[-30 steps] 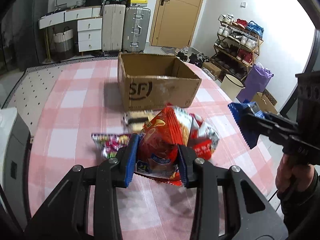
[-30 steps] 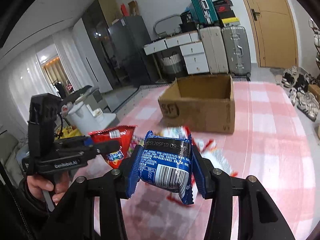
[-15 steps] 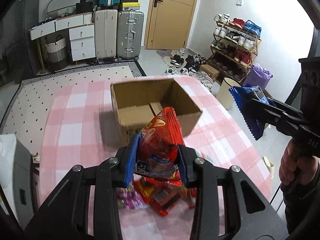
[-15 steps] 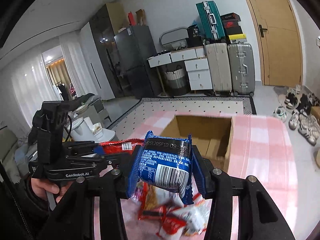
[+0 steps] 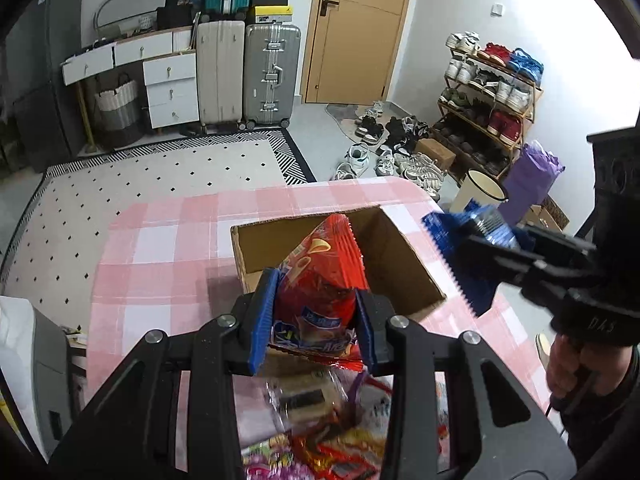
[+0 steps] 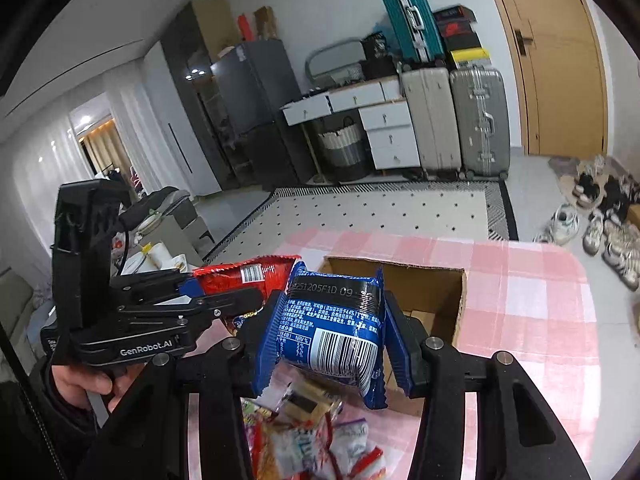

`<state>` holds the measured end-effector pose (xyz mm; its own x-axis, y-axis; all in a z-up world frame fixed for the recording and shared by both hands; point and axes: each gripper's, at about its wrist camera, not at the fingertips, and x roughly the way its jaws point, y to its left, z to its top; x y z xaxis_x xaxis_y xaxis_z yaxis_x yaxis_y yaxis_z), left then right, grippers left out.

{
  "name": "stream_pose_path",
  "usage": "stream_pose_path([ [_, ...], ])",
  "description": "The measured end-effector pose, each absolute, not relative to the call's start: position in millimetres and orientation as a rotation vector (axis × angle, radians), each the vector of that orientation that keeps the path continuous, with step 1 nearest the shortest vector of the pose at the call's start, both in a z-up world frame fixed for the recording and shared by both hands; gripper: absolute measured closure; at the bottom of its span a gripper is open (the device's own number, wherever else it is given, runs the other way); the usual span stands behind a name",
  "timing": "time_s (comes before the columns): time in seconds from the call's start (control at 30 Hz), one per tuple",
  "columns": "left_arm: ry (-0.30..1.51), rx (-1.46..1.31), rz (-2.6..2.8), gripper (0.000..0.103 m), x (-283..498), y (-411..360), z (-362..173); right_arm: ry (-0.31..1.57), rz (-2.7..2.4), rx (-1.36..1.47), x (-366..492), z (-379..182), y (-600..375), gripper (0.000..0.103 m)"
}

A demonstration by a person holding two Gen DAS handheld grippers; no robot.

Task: Organize snacks
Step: 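Carry the red bag into the box with the left tool while the right carries the blue pack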

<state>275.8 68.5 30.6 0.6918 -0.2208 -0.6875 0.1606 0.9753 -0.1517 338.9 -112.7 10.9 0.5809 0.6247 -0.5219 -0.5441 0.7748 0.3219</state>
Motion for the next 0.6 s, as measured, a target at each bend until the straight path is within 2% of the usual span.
stream_pose_path([
  [0.23, 0.832, -0.121, -0.236, 0.070, 328.2, 65.6, -1.4, 0.711, 0.661, 0.102, 368.9, -24.9, -94.0, 0.056],
  [0.6, 0.874, -0.154, -0.265, 0.070, 362.9, 53.1, -48.6, 0.760, 0.609, 0.091, 394.5, -71.6, -86.1, 0.055],
])
